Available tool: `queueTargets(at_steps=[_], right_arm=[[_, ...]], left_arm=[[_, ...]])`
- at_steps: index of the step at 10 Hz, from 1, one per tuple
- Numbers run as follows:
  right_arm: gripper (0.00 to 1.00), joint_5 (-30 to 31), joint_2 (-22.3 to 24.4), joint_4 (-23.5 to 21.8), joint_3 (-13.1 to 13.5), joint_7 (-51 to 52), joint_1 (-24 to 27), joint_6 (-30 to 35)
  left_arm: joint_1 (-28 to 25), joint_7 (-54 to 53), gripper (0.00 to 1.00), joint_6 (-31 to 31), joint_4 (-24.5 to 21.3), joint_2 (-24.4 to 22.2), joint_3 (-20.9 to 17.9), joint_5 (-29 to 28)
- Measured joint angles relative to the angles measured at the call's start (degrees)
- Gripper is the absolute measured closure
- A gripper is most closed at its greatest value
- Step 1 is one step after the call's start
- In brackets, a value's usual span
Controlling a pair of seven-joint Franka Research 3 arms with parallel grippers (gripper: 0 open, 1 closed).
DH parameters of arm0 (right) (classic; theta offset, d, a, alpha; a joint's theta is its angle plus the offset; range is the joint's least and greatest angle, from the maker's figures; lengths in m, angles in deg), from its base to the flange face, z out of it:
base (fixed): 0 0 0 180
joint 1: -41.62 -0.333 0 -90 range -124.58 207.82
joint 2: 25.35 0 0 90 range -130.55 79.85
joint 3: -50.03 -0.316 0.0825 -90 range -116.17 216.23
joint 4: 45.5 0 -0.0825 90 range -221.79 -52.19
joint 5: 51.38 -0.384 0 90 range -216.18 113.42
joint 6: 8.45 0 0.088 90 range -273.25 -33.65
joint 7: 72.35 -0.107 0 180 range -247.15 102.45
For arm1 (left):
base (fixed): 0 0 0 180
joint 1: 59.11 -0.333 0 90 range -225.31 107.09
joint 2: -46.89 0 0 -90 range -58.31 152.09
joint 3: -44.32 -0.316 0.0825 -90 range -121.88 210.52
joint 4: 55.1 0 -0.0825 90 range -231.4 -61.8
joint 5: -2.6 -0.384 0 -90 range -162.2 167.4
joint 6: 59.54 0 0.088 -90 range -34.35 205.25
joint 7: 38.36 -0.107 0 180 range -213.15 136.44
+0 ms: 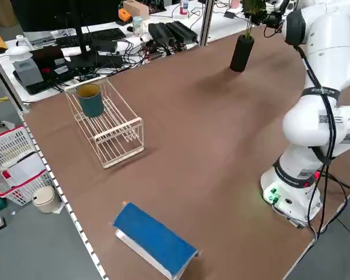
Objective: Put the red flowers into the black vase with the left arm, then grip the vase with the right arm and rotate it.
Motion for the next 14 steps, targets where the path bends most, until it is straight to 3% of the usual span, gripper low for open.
queueTargets(at_steps=[4, 8, 10, 11, 14], right_arm=[[0.00, 0.0, -0.2, -0.4, 0.0, 0.0, -0.3, -0.6], [0.00, 0.0, -0.3, -0.4, 0.0, 0.0, -0.3, -0.6], [0.00, 0.0, -0.3, -0.4, 0.0, 0.0, -0.3, -0.6], [0.00, 0.0, -0.3, -0.4, 0.0, 0.0, -0.3, -0.6], [0.00, 0.0, -0.3, -0.4, 0.0, 0.0, -0.3, -0.6]], left_arm=[[0.8, 1.9, 0.93, -2.5, 0.0, 3.5, -0.9, -2.5], [1.5, 2.4, 0.92, -2.7, 0.0, 3.8, -1.0, -2.5], [2.0, 3.4, 0.82, -2.8, 0.0, 4.3, -1.0, -2.5], [2.0, 4.6, 0.70, -2.8, 0.0, 4.8, -1.0, -2.6], [2.0, 5.4, 0.67, -2.9, 0.0, 5.3, -1.2, -2.8]])
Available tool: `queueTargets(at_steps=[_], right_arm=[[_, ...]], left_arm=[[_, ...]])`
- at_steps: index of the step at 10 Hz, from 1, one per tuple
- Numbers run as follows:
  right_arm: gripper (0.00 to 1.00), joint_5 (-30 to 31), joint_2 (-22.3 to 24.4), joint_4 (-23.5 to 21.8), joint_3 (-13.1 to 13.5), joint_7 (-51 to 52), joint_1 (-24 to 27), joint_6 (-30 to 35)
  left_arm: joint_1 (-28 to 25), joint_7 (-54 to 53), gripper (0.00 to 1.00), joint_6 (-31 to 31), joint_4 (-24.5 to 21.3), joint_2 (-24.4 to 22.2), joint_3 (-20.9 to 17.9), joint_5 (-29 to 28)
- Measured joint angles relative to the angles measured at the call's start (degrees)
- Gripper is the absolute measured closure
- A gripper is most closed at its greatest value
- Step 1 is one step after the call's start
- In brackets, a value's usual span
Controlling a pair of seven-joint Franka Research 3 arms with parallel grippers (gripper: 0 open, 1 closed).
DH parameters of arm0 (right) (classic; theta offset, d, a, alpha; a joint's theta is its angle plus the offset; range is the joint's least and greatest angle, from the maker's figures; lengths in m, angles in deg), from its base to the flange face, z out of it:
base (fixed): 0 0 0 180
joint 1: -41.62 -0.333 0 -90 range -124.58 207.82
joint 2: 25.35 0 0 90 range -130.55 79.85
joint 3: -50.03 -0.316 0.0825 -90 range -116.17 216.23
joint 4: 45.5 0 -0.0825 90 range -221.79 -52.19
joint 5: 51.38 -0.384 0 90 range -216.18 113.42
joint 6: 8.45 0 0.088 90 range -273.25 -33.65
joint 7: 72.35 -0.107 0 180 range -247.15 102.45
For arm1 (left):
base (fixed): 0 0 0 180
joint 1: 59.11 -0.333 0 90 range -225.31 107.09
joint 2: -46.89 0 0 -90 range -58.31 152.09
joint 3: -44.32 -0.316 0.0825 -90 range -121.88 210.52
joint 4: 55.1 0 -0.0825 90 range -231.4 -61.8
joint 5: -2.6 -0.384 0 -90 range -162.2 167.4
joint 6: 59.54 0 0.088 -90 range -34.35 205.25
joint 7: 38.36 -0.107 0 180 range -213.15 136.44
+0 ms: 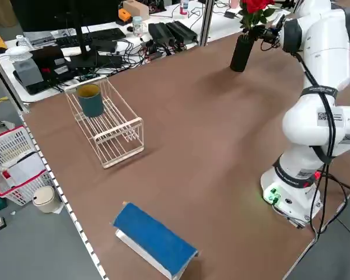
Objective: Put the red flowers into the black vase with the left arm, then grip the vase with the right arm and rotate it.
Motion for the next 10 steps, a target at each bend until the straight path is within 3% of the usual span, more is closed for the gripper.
queueTargets(at_steps=[7, 10], right_arm=[[0.00, 0.0, 0.0, 0.0, 0.0, 0.0, 0.0, 0.0], [0.00, 0.0, 0.0, 0.0, 0.0, 0.0, 0.0, 0.0]], left_arm=[[0.0, 0.1, 0.29, 0.0, 0.1, 0.8, -0.5, 0.0], [0.3, 0.0, 0.29, 0.0, 0.5, 0.8, -0.5, 0.0]])
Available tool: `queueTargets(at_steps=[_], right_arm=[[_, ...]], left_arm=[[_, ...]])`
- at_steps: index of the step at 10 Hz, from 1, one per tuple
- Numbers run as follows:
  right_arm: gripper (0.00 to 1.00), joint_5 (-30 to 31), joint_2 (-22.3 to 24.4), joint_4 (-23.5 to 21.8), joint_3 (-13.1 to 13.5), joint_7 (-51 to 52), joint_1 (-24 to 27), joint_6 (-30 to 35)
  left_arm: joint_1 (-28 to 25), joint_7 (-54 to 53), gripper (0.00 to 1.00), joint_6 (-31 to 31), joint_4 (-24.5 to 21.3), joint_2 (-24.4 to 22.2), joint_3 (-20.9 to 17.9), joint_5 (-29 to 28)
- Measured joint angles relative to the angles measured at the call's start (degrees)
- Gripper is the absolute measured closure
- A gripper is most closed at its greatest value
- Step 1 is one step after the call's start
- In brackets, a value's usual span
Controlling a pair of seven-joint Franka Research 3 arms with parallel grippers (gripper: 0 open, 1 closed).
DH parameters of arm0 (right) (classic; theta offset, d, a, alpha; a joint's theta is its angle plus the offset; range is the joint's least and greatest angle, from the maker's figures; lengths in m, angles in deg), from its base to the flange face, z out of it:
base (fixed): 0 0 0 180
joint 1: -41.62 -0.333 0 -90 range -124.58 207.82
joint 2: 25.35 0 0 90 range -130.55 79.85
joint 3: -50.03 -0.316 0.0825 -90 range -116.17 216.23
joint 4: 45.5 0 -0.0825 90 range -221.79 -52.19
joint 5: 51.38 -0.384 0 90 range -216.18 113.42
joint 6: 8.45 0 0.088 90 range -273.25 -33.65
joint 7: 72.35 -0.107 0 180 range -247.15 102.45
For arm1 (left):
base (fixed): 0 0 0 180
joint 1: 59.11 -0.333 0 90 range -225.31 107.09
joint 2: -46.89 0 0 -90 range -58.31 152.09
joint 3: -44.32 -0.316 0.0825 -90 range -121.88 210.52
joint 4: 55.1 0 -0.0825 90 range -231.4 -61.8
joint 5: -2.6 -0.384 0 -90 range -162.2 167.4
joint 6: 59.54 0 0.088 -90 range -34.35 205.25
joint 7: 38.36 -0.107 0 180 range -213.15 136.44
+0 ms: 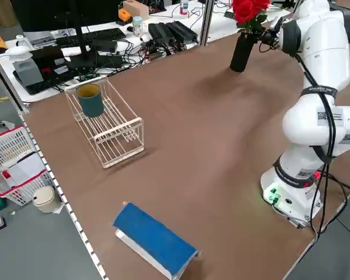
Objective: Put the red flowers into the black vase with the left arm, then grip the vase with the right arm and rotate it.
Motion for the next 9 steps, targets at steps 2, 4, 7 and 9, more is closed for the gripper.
queueTargets(at_steps=[2, 4, 7, 9], right_arm=[[0.00, 0.0, 0.0, -0.1, 0.0, 0.0, 0.0, 0.0], [0.00, 0.0, 0.0, -0.2, 0.0, 0.0, 0.0, 0.0], [0.00, 0.0, 0.0, -0.5, 0.0, 0.0, 0.0, 0.0], [0.00, 0.0, 0.0, -0.6, 0.0, 0.0, 0.0, 0.0]], left_arm=[[0.3, -0.2, 0.29, 0.0, 0.1, 0.0, 0.0, 0.0], [0.4, -0.2, 0.29, -0.1, 0.1, 0.0, 0.0, 0.0], [0.5, -0.3, 0.29, -0.3, 0.0, 0.1, 0.0, 0.0], [0.6, -0.4, 0.29, -0.3, -0.1, 0.4, 0.0, 0.0]])
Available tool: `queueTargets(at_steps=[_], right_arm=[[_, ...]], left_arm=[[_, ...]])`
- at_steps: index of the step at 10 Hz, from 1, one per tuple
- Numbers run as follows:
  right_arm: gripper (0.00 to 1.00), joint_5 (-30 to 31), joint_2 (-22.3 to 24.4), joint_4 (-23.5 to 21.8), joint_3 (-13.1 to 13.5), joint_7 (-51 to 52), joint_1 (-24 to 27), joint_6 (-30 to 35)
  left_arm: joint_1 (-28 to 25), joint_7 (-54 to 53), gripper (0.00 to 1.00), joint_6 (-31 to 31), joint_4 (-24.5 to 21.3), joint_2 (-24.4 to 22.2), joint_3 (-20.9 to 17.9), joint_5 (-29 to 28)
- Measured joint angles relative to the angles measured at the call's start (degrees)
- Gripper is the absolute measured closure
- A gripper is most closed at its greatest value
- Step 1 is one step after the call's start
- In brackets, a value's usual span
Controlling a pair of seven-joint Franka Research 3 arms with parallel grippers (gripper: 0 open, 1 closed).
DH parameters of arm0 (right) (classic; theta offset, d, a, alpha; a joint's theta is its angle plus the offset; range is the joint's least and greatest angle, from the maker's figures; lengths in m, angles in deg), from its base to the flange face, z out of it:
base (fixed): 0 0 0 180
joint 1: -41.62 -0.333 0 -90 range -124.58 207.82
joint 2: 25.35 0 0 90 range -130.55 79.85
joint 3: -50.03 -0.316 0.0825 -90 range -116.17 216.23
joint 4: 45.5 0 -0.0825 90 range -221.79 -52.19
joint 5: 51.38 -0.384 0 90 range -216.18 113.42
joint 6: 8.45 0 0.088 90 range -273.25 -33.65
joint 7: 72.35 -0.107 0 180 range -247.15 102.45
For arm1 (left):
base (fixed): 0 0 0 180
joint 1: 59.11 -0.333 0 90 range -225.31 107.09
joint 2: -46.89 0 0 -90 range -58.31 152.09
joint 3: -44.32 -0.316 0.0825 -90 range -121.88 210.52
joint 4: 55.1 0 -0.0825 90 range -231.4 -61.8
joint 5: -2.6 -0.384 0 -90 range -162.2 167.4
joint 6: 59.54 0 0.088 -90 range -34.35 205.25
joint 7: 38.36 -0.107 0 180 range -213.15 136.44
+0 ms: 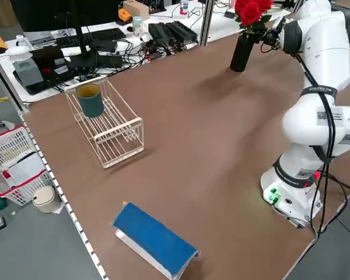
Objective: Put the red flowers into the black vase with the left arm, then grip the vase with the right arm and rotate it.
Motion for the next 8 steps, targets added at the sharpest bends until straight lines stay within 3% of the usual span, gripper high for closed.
queueTargets(at_steps=[8], right_arm=[[0.00, 0.0, 0.0, 0.0, 0.0, 0.0, 0.0, 0.0]], left_arm=[[0.6, -2.5, 0.29, -1.8, 0.0, 1.3, -0.1, 0.1]])
